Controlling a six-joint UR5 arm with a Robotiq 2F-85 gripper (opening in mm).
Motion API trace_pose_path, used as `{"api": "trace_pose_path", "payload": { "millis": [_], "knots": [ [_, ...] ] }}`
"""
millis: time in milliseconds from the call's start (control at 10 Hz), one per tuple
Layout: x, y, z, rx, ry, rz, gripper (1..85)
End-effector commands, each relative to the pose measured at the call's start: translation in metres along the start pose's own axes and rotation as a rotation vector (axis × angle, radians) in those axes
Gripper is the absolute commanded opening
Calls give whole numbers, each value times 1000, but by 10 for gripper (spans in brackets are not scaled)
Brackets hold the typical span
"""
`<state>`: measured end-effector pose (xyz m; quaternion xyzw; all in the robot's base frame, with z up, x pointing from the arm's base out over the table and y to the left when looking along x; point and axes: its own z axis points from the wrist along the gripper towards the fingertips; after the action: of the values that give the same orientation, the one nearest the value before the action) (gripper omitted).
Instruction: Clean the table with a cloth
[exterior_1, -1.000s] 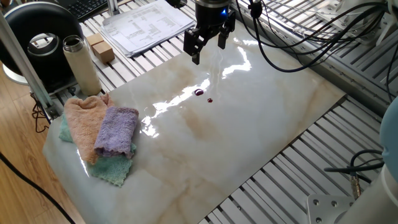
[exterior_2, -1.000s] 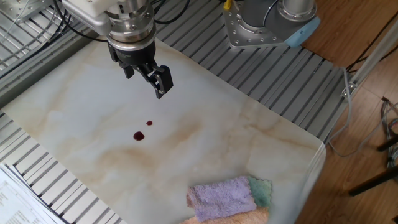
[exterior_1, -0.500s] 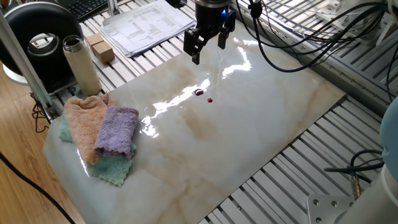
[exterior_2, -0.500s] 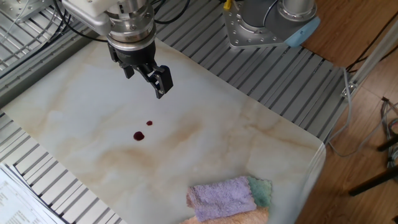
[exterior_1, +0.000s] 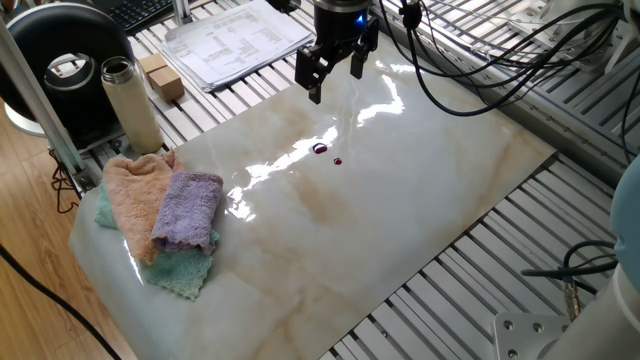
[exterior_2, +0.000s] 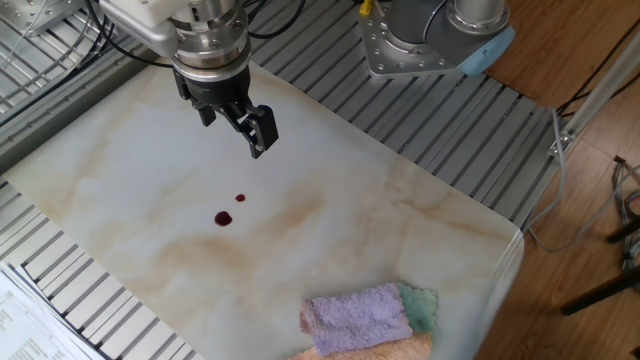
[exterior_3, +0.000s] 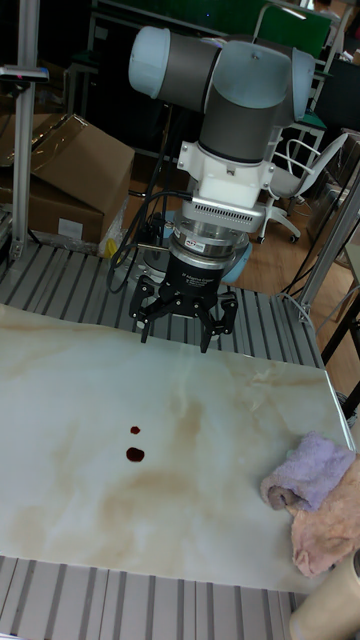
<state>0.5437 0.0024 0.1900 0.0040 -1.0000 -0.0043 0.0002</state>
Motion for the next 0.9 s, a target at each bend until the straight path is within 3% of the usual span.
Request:
{"api": "trace_pose_path", "payload": {
  "millis": [0,100,300,400,500,600,700,800],
  "knots": [
    [11,27,-1,-96,35,-120,340],
    [7,29,-1,-104,20,-117,350],
    [-16,68,22,-148,-15,-92,357],
    [-23,79,34,-138,-29,-73,353],
    [-22,76,35,-126,-24,-85,333],
    [-18,59,29,-113,-8,-152,333],
    [-11,68,28,-148,15,-185,367],
    [-11,64,29,-133,16,-185,370]
  ]
}}
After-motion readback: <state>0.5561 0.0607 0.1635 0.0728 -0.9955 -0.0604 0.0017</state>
